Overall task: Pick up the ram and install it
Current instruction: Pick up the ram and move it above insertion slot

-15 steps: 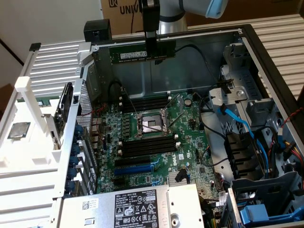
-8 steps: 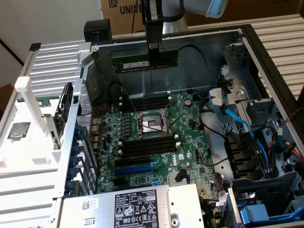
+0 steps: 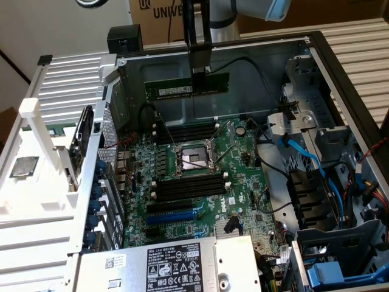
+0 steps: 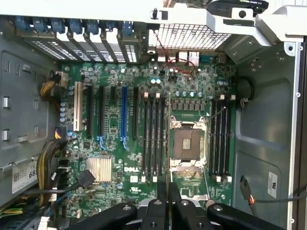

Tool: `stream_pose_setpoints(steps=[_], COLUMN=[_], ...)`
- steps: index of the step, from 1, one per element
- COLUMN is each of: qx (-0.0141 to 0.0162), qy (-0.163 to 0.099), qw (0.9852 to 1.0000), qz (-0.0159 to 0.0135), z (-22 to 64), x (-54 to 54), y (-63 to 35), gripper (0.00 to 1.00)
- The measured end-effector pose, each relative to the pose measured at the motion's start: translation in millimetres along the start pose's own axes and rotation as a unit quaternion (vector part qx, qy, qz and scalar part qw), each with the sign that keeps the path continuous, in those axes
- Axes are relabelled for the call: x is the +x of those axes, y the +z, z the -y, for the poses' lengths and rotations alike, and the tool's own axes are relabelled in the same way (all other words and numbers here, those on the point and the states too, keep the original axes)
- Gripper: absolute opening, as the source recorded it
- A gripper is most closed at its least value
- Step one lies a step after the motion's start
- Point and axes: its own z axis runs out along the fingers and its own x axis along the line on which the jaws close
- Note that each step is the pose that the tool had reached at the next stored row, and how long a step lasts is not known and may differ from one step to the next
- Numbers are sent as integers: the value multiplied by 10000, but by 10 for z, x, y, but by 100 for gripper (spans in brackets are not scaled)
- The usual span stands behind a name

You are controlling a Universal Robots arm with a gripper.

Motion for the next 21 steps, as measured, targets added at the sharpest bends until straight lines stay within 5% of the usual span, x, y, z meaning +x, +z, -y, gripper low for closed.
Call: stream_pose_setpoints(steps=[10,14,18,21], qx=[-12,-11,-12,-13], qy=[0,0,0,-1], qw=[10000,10000,10000,9998], qz=[-1,-19,-87,-174], z=[3,4,4,4], x=[6,-111,-163,-166], y=[195,281,330,373], gripper=[13,13,13,13])
